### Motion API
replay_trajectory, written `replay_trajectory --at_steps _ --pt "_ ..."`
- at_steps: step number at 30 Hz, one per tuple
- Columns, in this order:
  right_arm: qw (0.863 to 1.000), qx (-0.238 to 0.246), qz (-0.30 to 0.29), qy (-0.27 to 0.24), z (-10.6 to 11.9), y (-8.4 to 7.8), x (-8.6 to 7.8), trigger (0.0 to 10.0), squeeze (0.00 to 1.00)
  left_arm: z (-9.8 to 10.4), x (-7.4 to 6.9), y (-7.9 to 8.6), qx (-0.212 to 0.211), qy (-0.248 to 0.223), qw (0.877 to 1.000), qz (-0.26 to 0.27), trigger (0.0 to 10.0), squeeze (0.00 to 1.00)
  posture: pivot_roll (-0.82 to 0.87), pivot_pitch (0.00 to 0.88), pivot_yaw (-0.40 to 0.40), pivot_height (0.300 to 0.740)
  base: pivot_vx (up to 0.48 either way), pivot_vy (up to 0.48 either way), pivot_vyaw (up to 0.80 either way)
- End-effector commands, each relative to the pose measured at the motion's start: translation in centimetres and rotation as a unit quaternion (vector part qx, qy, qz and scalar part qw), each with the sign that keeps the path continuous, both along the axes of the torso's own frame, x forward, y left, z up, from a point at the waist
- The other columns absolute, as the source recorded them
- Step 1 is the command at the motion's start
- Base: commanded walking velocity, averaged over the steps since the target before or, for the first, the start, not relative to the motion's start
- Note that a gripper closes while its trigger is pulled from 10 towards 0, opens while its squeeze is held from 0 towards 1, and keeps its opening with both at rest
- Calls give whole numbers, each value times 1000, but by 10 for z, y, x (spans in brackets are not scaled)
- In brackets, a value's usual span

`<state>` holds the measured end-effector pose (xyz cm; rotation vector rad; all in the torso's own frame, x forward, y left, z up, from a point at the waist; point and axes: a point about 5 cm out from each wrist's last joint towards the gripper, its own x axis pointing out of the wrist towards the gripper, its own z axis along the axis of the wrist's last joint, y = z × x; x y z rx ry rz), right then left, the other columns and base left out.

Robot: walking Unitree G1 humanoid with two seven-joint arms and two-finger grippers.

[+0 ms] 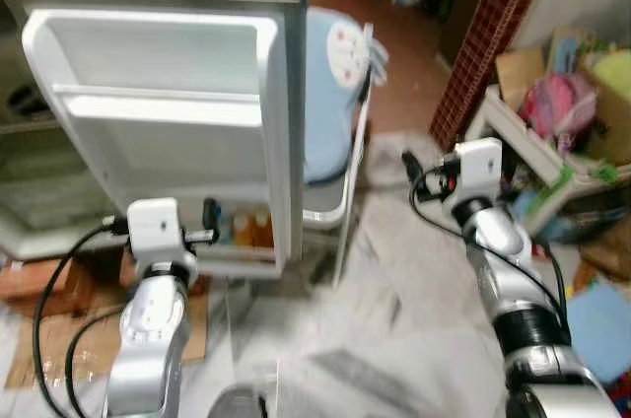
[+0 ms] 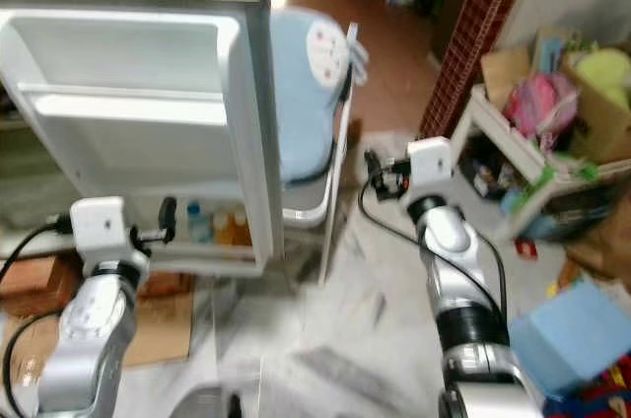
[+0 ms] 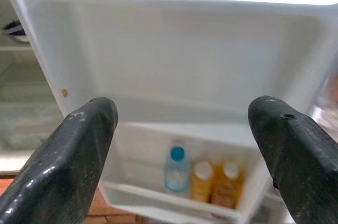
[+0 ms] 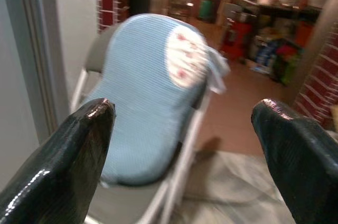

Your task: Restocking fridge

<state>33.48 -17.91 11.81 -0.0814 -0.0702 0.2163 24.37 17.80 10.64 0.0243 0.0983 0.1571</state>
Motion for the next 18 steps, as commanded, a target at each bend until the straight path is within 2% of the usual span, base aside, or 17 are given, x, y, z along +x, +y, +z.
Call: replay_trajectory --at_steps 1,2,18 --pt "1000 -2 12 -18 10 7 4 10000 0 0 1 4 2 0 1000 11 10000 0 53 51 -48 740 0 0 0" --pt "999 -9 14 -28 12 7 4 10000 0 1 1 4 2 -4 1000 13 10000 0 54 45 -50 740 0 0 0" --pt "1000 -3 8 -24 13 18 11 10000 0 1 4 5 14 -5 999 31 10000 0 58 48 -43 740 0 0 756"
